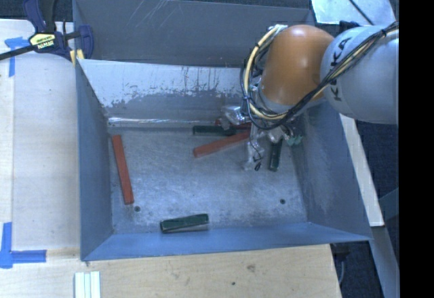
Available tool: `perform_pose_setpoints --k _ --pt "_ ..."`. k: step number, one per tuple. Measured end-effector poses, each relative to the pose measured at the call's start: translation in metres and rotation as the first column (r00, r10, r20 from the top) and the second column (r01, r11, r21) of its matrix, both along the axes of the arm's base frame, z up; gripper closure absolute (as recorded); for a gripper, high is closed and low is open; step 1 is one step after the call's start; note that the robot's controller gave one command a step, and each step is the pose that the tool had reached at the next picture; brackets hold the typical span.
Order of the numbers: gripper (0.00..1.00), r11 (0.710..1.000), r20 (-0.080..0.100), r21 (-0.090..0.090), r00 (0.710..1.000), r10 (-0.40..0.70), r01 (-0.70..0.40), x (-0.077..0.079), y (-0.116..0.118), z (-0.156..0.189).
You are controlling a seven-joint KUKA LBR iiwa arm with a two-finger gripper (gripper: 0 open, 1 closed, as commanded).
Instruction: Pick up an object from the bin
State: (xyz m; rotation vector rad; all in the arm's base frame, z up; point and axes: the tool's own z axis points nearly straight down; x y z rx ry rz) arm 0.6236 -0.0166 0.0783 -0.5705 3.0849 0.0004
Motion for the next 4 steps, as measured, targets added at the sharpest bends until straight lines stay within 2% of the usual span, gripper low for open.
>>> perform_pose_setpoints --k 1,2,3,4 --pt "1.00 1.000 -0.001 0.000 1.000 0.000 0.000 0.000 0.000 -0.001" --pt "1.00 0.893 0.002 -0.002 0.893 0.451 -0.451 -0.003 0.021 0.102" --pt "1.00 0.898 0.008 -0.007 0.898 0.440 -0.440 0.007 0.019 0.197" --pt "1.00 0.630 0.002 -0.006 0.630 0.777 -0.777 0.004 0.014 0.233"
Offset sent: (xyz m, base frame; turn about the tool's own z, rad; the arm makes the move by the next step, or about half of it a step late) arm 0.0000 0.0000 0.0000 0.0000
